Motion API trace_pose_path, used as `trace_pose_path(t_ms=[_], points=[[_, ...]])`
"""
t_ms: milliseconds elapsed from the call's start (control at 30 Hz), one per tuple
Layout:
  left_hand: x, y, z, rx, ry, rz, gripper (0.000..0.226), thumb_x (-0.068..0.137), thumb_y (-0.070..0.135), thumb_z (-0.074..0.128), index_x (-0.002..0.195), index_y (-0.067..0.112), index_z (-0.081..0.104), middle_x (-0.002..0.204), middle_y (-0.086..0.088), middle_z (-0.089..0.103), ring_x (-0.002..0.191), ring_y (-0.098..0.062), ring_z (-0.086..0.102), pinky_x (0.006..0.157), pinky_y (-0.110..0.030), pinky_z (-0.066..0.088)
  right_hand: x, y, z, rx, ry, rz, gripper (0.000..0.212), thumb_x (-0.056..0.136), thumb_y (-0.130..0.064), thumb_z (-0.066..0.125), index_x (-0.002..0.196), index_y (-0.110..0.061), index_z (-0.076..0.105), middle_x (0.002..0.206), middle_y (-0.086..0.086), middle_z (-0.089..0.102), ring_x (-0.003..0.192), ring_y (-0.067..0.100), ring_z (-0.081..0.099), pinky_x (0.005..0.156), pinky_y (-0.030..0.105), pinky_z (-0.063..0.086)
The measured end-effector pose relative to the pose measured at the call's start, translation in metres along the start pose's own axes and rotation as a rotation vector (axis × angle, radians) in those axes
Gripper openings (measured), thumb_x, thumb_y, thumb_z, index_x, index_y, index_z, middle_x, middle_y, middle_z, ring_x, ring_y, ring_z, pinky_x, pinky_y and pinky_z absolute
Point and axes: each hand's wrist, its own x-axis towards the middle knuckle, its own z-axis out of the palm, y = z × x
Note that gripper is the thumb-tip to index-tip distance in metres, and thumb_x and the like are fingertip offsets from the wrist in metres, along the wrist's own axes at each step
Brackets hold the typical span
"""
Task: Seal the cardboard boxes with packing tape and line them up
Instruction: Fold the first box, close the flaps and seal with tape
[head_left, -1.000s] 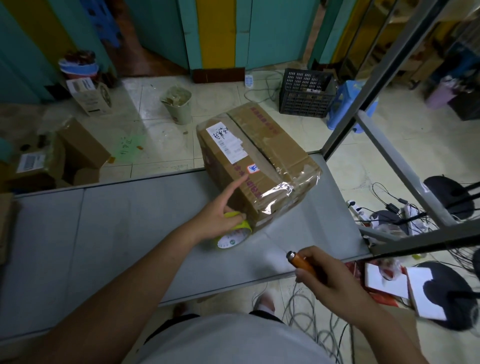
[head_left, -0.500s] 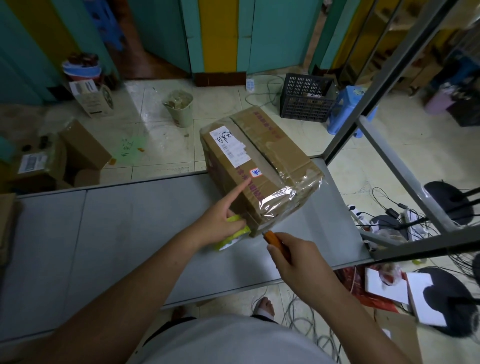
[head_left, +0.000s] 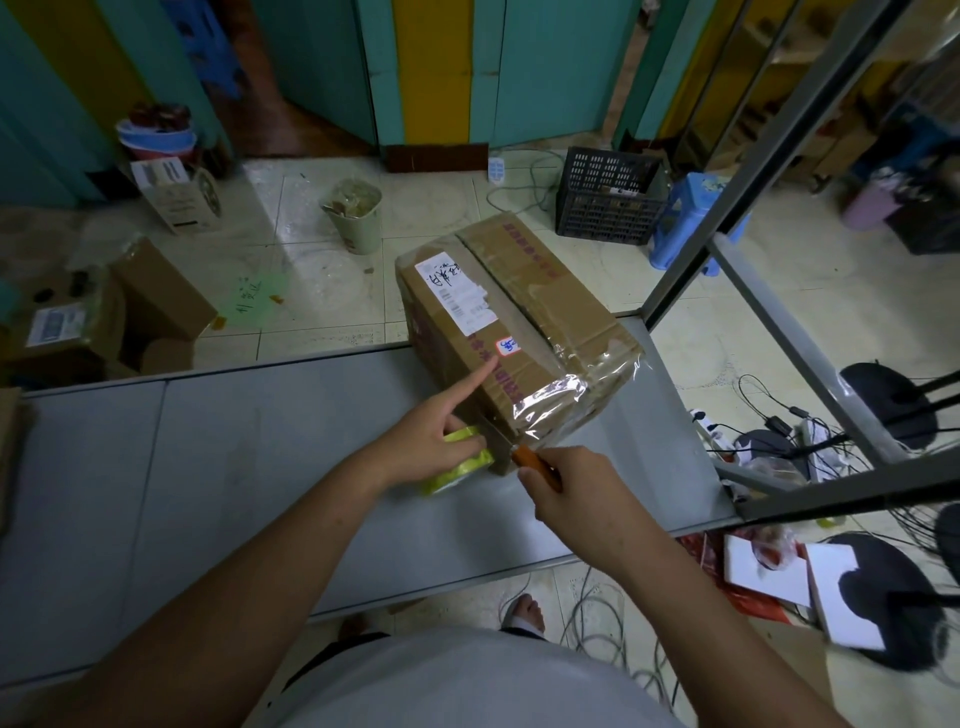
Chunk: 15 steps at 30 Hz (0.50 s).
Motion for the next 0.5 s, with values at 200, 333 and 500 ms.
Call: trace_pose_path(t_ms=[200, 333, 500], points=[[0.001, -0.005, -0.006, 0.001, -0.041, 0.019, 0.100, 0.099, 0.012, 0.070, 0.158, 0.068, 0.012, 0.086, 0.006, 0.079, 0.070, -0.006, 0.067, 0.070, -0.018, 0.055, -0.033, 0.018, 0.000, 0.054, 0.024, -0.024, 0.027, 0.106, -0.037, 0.054, 0.085, -0.022, 0.062, 0.072, 0.007, 0.067, 0.065, 0.022, 0.065, 0.066, 0.046, 0.054], [0.003, -0.008, -0.013, 0.013, -0.078, 0.018, 0.101, 0.099, 0.012, 0.070, 0.156, 0.071, 0.011, 0.078, -0.004, 0.075, 0.067, -0.009, 0.064, 0.068, -0.020, 0.055, -0.051, 0.039, 0.006, 0.094, 0.053, -0.045, 0.014, 0.106, -0.038, 0.056, 0.105, -0.030, 0.067, 0.072, 0.002, 0.068, 0.064, 0.017, 0.064, 0.064, 0.037, 0.053], [0.005, -0.011, -0.017, 0.015, -0.095, 0.041, 0.099, 0.100, 0.014, 0.070, 0.156, 0.071, 0.012, 0.077, 0.001, 0.074, 0.068, -0.007, 0.065, 0.066, -0.019, 0.053, -0.060, 0.085, 0.021, -0.019, 0.060, -0.035, 0.019, 0.102, -0.047, 0.059, 0.121, -0.047, 0.062, 0.071, -0.008, 0.068, 0.065, 0.007, 0.064, 0.060, 0.025, 0.050]])
